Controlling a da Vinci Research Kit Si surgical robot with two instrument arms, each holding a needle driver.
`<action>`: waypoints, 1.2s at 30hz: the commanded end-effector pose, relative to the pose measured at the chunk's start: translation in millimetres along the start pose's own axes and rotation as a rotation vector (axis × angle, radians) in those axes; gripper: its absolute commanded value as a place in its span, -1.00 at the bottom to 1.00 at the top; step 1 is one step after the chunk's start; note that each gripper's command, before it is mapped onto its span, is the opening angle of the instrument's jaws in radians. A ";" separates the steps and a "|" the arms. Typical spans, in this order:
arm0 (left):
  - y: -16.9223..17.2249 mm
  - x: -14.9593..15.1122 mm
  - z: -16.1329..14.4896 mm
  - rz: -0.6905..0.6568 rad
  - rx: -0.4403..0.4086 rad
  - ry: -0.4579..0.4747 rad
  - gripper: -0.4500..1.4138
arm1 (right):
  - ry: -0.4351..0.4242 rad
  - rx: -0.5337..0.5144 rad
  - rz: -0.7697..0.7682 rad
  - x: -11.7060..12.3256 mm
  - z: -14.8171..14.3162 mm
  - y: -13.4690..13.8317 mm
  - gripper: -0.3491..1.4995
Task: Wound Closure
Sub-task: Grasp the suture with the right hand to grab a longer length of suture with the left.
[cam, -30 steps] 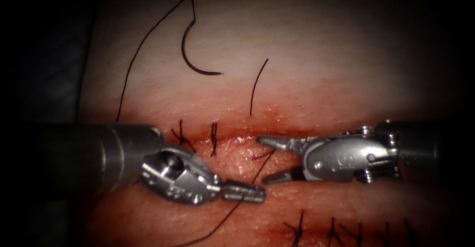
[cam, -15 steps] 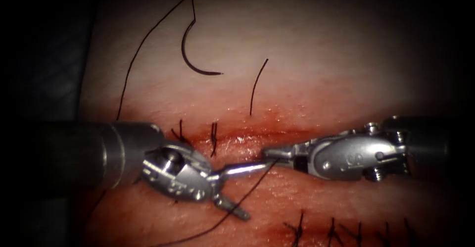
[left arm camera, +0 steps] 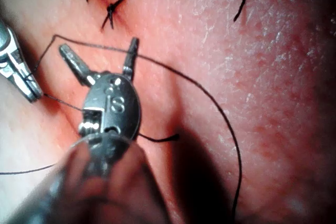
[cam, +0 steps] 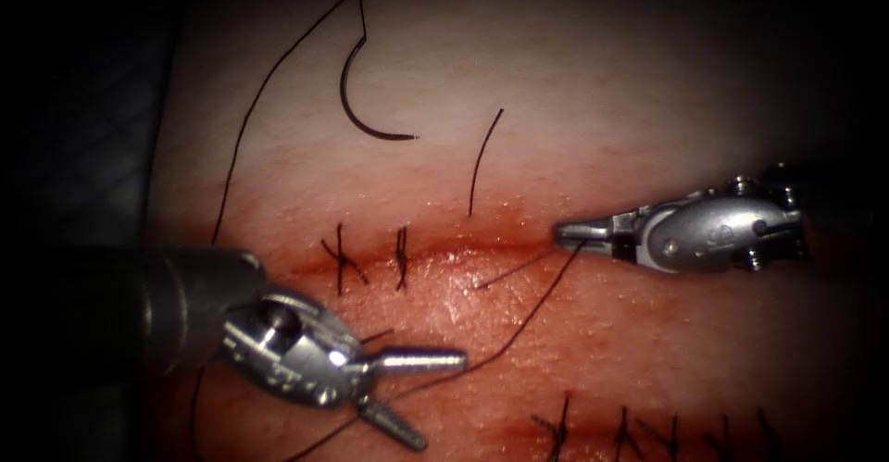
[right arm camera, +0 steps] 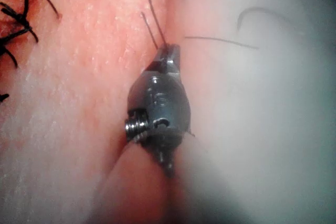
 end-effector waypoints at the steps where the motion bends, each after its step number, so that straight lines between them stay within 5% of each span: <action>1: -0.2 -0.4 0.4 0.003 -0.003 0.007 0.32 | 0.002 -0.004 0.000 -0.6 0.6 0.1 -1.00; 12: -1.4 2.3 -0.5 0.031 0.035 0.084 0.46 | 0.005 -0.004 0.020 -2.1 0.6 -0.6 -1.00; 23: -0.2 3.1 -2.9 0.104 0.011 0.154 0.19 | 0.002 -0.008 0.047 -2.1 1.3 -0.9 -1.00; 29: -0.3 3.7 -2.8 0.159 0.011 0.168 -0.21 | 0.004 -0.007 0.056 -2.1 1.2 -1.0 -1.00; 30: -0.4 3.7 -2.7 0.165 0.011 0.172 -0.75 | 0.006 -0.009 0.062 -2.1 1.2 -1.1 -1.00; 31: -0.4 3.6 -2.7 0.165 0.012 0.166 -1.00 | 0.006 -0.009 0.062 -2.1 1.2 -1.1 -1.00; 36: -0.8 3.0 -2.9 0.177 0.027 0.113 -1.00 | 0.011 -0.014 0.080 -1.9 1.2 -1.2 -1.00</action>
